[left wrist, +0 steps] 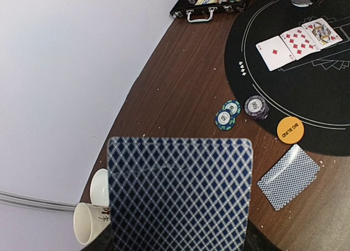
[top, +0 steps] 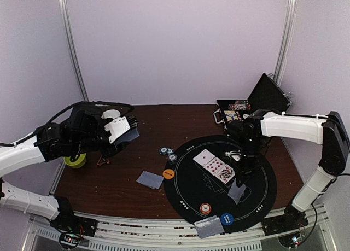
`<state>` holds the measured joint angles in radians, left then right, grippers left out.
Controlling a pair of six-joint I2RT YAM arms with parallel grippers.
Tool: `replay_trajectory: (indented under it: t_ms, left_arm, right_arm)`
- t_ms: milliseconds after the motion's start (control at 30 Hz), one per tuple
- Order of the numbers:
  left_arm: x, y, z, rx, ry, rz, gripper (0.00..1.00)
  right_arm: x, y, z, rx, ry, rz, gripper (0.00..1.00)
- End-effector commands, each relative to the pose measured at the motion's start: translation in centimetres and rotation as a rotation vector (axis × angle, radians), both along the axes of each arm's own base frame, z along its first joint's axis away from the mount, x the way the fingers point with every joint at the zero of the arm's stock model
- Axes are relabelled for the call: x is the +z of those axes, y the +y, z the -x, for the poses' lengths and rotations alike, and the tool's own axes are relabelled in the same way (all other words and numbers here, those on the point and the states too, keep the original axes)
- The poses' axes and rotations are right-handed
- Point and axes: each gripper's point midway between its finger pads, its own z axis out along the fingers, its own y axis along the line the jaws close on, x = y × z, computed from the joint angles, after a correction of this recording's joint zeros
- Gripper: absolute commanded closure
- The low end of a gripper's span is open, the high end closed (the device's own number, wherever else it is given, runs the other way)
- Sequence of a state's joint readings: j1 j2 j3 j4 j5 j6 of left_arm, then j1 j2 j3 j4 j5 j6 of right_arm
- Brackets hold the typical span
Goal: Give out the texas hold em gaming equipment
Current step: Place the poker card in the community card area.
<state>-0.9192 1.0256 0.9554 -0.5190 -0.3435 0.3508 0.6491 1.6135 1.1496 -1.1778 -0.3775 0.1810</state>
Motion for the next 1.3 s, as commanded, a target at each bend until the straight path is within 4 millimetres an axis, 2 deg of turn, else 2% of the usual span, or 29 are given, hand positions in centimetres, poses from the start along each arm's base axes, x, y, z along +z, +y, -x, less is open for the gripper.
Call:
replay_trajectory:
  t_ms: [0, 167, 533, 933, 1267]
  left_arm:
    - [1.1, -0.7, -0.3, -0.015, -0.037, 0.041, 0.42]
    - [1.0, -0.8, -0.5, -0.012, -0.035, 0.034, 0.42]
    - [0.9, -0.8, -0.5, -0.011, -0.034, 0.029, 0.42]
    - [1.0, -0.7, -0.5, -0.009, -0.038, 0.031, 0.42]
    - [1.0, -0.6, -0.5, -0.007, -0.04, 0.031, 0.42]
  right_arm:
    - [-1.1, -0.2, -1.3, 0.035, -0.048, 0.014, 1.0]
    - [-2.3, -0.8, -2.2, 0.003, -0.043, 0.018, 1.0]
    - [-4.0, -4.4, -3.6, -0.083, -0.07, 0.176, 1.0]
    - [-4.2, -3.6, -5.5, -0.089, -0.086, 0.171, 1.0]
    - [-4.5, -3.4, -5.8, -0.09, -0.075, 0.167, 1.0]
